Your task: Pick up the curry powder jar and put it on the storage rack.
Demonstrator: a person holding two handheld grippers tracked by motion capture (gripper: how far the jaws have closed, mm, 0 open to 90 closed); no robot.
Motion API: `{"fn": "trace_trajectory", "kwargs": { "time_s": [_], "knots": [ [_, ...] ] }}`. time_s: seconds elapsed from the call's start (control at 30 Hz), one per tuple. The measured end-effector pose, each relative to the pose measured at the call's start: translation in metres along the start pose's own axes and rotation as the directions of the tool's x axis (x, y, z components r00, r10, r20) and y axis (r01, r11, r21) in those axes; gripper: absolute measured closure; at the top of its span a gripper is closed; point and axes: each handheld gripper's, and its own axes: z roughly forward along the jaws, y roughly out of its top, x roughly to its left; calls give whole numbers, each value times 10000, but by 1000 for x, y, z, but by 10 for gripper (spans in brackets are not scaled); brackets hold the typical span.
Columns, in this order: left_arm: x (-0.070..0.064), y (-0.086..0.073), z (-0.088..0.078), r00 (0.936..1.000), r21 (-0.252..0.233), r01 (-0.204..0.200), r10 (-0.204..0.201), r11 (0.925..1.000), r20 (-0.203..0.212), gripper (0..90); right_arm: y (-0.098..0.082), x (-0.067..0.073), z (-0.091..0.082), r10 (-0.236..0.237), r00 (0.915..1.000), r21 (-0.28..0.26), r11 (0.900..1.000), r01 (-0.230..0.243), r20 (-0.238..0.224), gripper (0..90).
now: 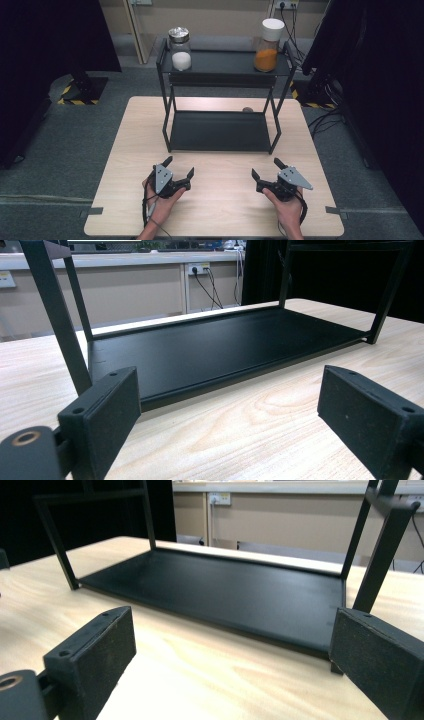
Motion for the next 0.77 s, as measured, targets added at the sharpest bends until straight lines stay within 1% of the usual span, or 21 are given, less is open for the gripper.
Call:
{"fn": "trace_trajectory", "kwargs": {
  "time_s": [0.2,0.33,0.43,0.47,0.57,0.77],
  "knots": [
    [0,0,0,10000,-20,34,-34,10000,-5,96,-7,2,-1,33,10000,123,9999,-33,39,49],
    [0,0,0,10000,-5,2,-2,10000,3,96,-13,4,-1,-87,9999,198,9998,85,98,51],
    [0,0,0,10000,-21,3,-3,10000,8,96,-15,4,0,-116,9999,435,9990,110,122,53],
    [0,0,0,10000,-10,4,-4,10000,7,96,-17,5,-1,-171,9998,347,9993,166,140,53],
    [0,0,0,10000,13,-5,5,10000,2,96,-18,5,-1,-171,9998,311,9994,167,119,53],
    [0,1,0,10000,28,8,-8,10000,10,96,-18,5,-1,-121,9998,320,9994,117,129,47]
  ]
}}
